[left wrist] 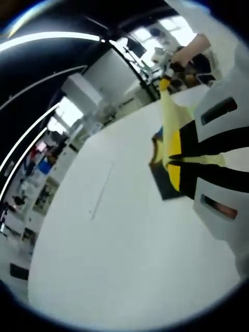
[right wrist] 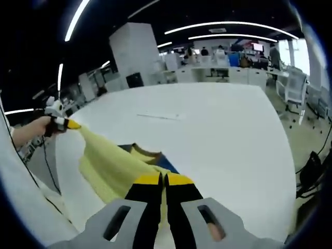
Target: Fold the garment on the visible template until the final outline fits inside the template.
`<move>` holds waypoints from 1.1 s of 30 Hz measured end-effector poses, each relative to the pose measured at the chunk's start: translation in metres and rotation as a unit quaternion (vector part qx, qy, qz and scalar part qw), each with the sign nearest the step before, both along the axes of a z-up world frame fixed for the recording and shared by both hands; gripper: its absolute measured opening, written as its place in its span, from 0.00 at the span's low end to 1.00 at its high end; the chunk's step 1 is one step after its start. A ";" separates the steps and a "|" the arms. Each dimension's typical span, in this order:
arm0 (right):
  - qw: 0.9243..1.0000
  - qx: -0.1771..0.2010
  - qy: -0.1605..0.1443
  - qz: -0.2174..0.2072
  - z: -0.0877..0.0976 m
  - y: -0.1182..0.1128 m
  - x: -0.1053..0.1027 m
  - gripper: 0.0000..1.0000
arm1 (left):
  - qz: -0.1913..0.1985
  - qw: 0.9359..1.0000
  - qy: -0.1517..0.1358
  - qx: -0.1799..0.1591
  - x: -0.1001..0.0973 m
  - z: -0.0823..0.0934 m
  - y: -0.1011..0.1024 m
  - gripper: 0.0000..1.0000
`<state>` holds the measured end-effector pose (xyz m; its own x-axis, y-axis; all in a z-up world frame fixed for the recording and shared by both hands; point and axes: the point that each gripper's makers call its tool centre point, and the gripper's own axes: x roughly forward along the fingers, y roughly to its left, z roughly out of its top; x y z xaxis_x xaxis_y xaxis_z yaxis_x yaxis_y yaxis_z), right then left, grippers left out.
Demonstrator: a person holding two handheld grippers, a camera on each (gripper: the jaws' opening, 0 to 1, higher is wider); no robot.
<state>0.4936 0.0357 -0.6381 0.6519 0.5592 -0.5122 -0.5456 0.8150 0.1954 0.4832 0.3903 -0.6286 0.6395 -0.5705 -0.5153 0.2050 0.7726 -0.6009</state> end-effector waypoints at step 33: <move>0.997 0.005 0.067 -0.028 -0.071 -0.001 0.046 0.03 | 0.006 0.998 0.065 0.024 0.044 -0.072 0.005 0.00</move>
<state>0.5392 0.0348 -0.7094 0.6083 0.5291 -0.5916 -0.4676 0.8412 0.2716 0.5269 0.3950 -0.7001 0.5724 -0.5352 -0.6212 0.1178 0.8034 -0.5837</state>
